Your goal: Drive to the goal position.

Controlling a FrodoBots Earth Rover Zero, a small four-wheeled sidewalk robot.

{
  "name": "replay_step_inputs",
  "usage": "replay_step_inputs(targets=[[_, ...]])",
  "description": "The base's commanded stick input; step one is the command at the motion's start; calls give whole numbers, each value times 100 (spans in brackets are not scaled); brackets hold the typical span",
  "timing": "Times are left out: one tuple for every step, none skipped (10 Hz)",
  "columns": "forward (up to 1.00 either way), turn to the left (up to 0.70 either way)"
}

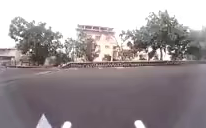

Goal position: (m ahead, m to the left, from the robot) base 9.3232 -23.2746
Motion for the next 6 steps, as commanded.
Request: replay_step_inputs(targets=[[0,-70],[0,-70],[0,-70],[0,-70],[0,-70],[0,-70]])
